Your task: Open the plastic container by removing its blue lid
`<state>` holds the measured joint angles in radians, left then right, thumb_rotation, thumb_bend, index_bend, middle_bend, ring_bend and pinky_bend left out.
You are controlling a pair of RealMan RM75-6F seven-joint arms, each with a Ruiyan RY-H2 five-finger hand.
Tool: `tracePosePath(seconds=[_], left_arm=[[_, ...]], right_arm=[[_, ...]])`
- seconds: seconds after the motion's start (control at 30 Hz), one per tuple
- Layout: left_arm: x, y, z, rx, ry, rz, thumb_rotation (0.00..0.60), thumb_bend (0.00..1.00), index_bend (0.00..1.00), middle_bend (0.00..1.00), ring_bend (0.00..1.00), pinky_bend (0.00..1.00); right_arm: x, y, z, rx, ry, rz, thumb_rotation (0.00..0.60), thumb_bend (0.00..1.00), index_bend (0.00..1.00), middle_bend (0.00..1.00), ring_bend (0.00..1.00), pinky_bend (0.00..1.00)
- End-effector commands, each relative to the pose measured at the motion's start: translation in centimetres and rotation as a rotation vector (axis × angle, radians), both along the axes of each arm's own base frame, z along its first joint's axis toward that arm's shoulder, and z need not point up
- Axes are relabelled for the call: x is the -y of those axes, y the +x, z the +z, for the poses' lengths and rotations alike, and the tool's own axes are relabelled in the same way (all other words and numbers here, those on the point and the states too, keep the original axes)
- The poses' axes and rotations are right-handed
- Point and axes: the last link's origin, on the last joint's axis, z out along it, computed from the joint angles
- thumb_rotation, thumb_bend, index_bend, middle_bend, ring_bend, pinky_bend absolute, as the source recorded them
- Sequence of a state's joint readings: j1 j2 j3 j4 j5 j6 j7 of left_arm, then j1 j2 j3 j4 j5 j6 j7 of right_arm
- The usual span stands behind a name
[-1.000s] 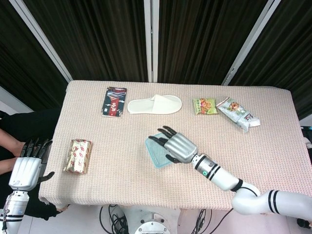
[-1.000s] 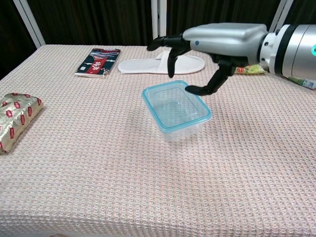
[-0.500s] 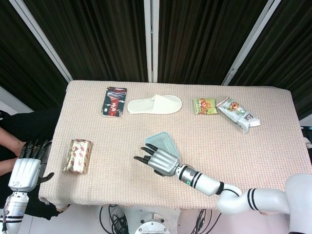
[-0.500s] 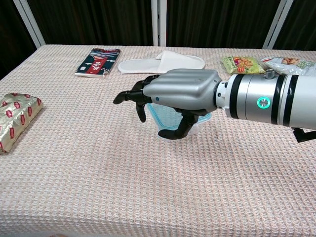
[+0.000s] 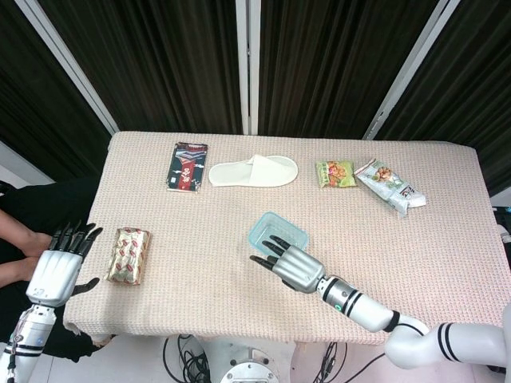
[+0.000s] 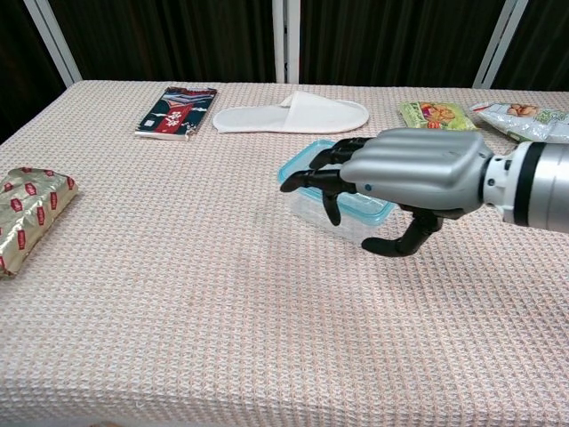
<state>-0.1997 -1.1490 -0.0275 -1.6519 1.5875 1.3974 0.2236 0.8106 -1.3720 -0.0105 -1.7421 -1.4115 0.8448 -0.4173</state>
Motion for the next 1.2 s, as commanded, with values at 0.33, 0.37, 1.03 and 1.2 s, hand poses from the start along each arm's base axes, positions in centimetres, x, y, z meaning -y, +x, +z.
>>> tracePosePath(seconds=[0.33, 0.37, 1.03, 1.2], left_arm=[[-8.8, 11.4, -3.1, 0.047, -0.252, -0.284, 0.600, 0.00, 0.09, 0.08, 0.00, 0.03], [-9.3, 12.3, -3.6, 0.046, -0.278, -0.299, 0.600, 0.00, 0.08, 0.08, 0.00, 0.03], [-15.5, 23.9, -15.0, -0.099, -0.641, -0.321, 0.600, 0.00, 0.00, 0.00, 0.00, 0.04], [-15.9, 25.4, -16.5, -0.125, -0.673, -0.294, 0.600, 0.00, 0.00, 0.00, 0.00, 0.04]], right_arm=[[-2.2, -4.0, 9.6, 0.269, -0.311, -0.099, 0.600, 0.32, 0.00, 0.30, 0.00, 0.00], [-2.3, -4.7, 10.4, 0.273, -0.343, -0.118, 0.600, 0.32, 0.00, 0.30, 0.00, 0.00], [-4.1, -10.3, 13.9, 0.356, -0.510, -0.289, 0.600, 0.32, 0.00, 0.29, 0.00, 0.00], [-4.1, -10.7, 13.8, 0.361, -0.500, -0.299, 0.600, 0.32, 0.00, 0.29, 0.00, 0.00]])
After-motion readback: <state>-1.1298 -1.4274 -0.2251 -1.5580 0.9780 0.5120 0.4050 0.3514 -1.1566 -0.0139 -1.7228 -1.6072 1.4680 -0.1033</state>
